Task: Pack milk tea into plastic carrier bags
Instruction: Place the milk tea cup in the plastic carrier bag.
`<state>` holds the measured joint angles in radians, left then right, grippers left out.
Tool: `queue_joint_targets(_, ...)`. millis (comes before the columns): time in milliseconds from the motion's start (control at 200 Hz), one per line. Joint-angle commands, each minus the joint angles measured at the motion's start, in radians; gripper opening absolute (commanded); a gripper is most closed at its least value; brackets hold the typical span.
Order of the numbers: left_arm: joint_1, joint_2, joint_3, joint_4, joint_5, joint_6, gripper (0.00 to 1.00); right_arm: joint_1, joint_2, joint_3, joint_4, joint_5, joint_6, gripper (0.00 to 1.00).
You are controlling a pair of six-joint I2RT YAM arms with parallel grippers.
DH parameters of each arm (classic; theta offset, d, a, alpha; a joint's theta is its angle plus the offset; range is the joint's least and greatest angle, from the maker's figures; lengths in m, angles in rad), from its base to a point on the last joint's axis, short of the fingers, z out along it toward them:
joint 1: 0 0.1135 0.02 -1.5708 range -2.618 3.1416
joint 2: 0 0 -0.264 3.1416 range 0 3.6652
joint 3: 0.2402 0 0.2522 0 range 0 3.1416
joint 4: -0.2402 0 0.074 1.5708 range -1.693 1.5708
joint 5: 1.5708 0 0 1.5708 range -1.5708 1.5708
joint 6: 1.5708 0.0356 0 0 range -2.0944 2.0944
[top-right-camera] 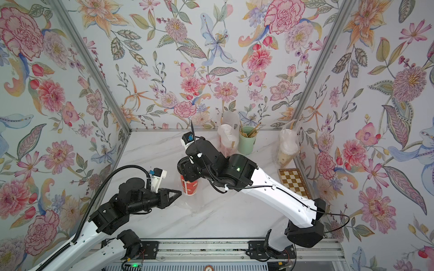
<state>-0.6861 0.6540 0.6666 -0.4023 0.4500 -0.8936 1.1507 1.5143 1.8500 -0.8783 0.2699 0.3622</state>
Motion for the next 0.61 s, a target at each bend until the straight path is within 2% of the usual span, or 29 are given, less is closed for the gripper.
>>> queue_joint_targets(0,-0.010,-0.005,-0.015,0.070,0.045,-0.017,0.14,0.008,-0.025,-0.027,0.022,0.022,0.034,0.65)
queue_joint_targets(125,-0.010,-0.009,-0.018,0.107,0.055,-0.033,0.08,0.009,-0.023,-0.057,0.043,0.011,0.044,0.65)
queue_joint_targets(370,-0.010,-0.010,-0.017,0.132,0.052,-0.046,0.06,0.012,-0.028,-0.130,0.079,0.011,0.067,0.64)
queue_joint_targets(601,-0.010,-0.010,-0.024,0.181,0.055,-0.071,0.06,0.043,-0.055,-0.222,0.148,0.095,0.086,0.63)
